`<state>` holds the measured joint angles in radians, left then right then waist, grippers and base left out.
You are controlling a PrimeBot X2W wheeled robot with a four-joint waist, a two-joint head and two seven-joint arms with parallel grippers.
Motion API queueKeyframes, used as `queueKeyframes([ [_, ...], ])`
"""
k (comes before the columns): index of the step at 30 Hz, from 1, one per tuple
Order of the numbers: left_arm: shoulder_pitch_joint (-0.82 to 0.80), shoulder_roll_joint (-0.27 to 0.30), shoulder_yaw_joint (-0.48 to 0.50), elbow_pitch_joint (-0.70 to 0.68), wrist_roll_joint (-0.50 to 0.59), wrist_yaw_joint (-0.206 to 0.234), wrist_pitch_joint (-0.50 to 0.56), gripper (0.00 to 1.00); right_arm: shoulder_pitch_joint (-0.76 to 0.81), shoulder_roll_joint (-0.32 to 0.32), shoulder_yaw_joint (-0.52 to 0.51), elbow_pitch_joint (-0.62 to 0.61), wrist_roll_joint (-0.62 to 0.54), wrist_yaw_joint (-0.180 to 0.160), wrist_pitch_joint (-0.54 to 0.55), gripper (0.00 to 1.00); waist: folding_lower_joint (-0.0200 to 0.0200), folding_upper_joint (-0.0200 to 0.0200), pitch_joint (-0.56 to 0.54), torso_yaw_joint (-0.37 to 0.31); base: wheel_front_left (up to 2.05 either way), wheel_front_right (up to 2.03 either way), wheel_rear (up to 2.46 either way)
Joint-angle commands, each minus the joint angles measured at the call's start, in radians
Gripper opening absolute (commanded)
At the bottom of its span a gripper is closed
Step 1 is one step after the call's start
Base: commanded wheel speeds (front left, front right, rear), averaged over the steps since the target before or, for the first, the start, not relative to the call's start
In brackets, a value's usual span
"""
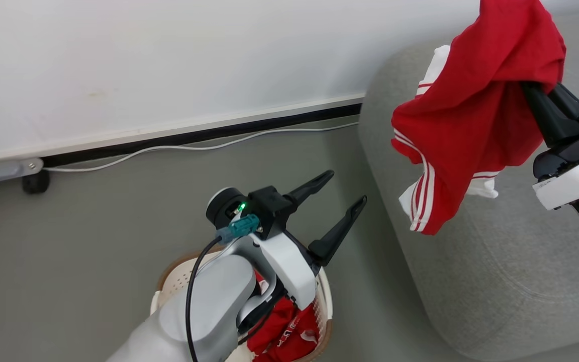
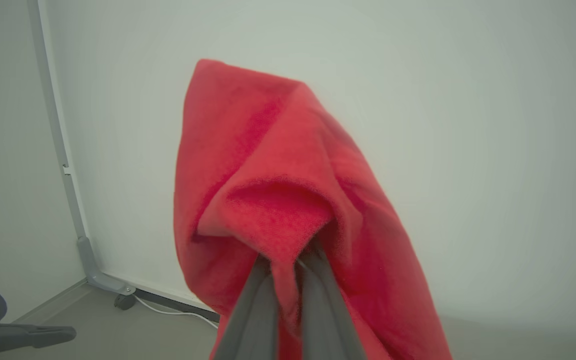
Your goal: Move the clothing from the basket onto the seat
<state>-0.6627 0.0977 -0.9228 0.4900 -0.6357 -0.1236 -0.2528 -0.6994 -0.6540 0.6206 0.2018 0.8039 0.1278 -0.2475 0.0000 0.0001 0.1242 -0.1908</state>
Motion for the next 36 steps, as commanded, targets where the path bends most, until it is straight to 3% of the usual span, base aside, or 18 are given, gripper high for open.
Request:
queueKeyframes([
  [1, 0.001, 0.018, 0.037, -0.031, 0.011, -0.006, -0.009, 1.0, 0.03, -0.014, -0.018, -0.021, -0.005, 0.003, -0.014, 0.0, 0.0, -0.0001, -0.006, -0.047, 0.0, 0.0, 0.0],
  [20, 0.047, 0.003, 0.022, -0.072, 0.004, -0.007, -0.009, 1.0, 0.088, -0.008, -0.126, -0.021, -0.021, 0.003, -0.014, 0.0, 0.0, -0.0001, 0.005, -0.243, 0.0, 0.0, 0.0],
  [27, 0.024, -0.016, -0.007, -0.08, 0.024, -0.007, -0.009, 1.0, 0.1, -0.03, -0.252, 0.003, -0.057, 0.003, -0.014, 0.0, 0.0, -0.0001, 0.058, -0.252, 0.0, 0.0, 0.0],
  [36, -0.049, -0.044, -0.055, -0.053, 0.06, -0.007, -0.009, 1.0, 0.036, -0.062, -0.422, 0.055, -0.117, 0.003, -0.014, 0.0, 0.0, -0.0001, 0.196, -0.215, 0.0, 0.0, 0.0],
])
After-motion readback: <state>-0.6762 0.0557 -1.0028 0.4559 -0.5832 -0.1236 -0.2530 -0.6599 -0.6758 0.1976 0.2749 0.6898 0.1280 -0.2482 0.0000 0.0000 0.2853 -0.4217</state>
